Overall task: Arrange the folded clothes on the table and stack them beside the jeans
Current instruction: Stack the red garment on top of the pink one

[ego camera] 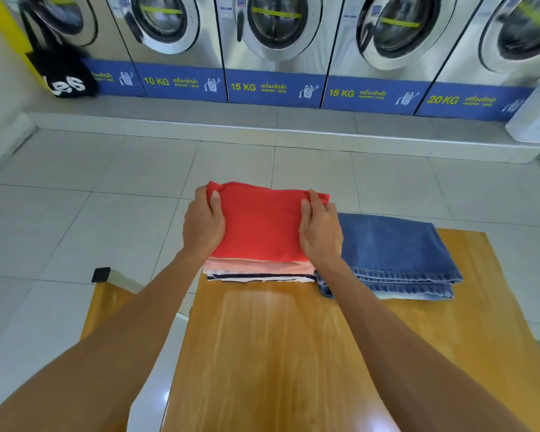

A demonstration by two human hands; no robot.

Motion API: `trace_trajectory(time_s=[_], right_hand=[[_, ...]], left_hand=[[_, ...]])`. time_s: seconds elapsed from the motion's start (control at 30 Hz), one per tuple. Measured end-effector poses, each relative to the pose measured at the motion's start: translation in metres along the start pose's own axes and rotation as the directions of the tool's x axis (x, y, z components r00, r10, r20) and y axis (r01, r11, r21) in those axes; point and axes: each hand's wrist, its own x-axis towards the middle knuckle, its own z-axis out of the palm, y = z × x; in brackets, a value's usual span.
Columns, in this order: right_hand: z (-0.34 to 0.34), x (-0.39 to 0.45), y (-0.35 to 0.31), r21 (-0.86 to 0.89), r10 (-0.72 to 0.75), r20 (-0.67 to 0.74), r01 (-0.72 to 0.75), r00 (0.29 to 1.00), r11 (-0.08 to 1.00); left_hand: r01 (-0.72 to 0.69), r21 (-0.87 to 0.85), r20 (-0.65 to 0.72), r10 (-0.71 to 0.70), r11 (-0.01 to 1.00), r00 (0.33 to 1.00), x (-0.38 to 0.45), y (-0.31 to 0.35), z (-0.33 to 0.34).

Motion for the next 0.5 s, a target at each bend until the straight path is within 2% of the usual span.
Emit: trace_trajectory(time_s=[0.1, 0.37, 0.5], right_hand=[[0.019, -0.005, 0.014, -0.098, 0.057, 0.113, -0.046, 0.992, 0.994], [0.017, 0.014, 0.016, -0.038, 0.006, -0.026, -0.007, 1.000, 0.999], [0.025, 0.008, 0.024, -0.092, 0.072, 0.027, -0.069, 0.997, 0.993]], left_hand=[[0.075, 0.080, 0.065, -0.081, 0.994, 0.995, -0.002, -0.026, 0.018], [0.047, 0.029, -0.016, -0.046, 0.998, 0.999, 0.013, -0.011, 0.016], [0.133, 0.061, 0.064, -0.137, 0.989, 0.988, 0.012, -0.022, 0.025]])
